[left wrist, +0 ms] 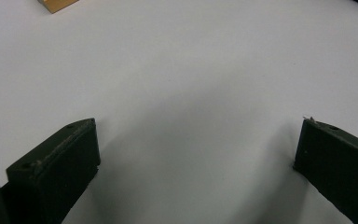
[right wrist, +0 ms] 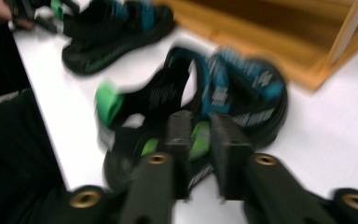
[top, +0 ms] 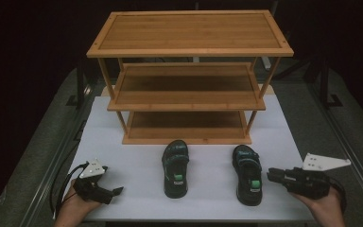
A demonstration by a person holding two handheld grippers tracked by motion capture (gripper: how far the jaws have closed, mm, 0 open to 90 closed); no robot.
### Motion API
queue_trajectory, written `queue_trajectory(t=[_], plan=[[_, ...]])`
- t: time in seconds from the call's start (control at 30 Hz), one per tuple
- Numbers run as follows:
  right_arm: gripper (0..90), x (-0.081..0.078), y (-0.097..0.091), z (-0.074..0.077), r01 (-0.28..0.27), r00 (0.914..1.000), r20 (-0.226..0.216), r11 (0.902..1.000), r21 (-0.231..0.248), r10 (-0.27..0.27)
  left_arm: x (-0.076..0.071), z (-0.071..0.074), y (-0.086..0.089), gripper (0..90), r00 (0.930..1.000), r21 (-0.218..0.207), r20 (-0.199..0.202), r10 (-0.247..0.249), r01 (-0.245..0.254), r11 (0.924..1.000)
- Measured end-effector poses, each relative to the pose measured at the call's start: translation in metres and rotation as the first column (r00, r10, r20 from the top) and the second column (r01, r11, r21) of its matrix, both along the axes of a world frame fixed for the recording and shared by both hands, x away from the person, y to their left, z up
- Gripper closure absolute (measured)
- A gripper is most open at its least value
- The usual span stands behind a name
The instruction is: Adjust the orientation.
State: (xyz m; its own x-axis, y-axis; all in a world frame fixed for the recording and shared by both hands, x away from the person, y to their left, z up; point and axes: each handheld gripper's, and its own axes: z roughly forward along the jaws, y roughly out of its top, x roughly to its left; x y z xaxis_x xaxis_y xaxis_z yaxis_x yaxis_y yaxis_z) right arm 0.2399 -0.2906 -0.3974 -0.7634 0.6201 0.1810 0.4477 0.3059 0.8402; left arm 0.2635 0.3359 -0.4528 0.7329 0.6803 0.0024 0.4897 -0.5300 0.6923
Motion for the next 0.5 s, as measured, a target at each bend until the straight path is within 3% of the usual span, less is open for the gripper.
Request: queue_trajectory(t=[0.07,0.27,0.5], plan=[[68.9,0.011,0.006,0.005,-0.016,0.9998,0.01,0.9999,-0.003,0.016,0.0,0.0,0.0,0.0,1.0,-0.001,0.0,0.0,0.0,1.0],[58.7,0.042,0.025,0.004,-0.085,0.996,-0.024,0.9962,0.018,0.086,0.0,0.0,0.0,0.0,1.0,-0.002,0.0,0.0,0.0,1.0],[59.5,0.053,0.036,-0.009,-0.117,0.9914,-0.055,0.9927,0.029,0.118,0.0,0.0,0.0,0.0,1.0,-0.002,-0.001,0.0,0.0,1.0]])
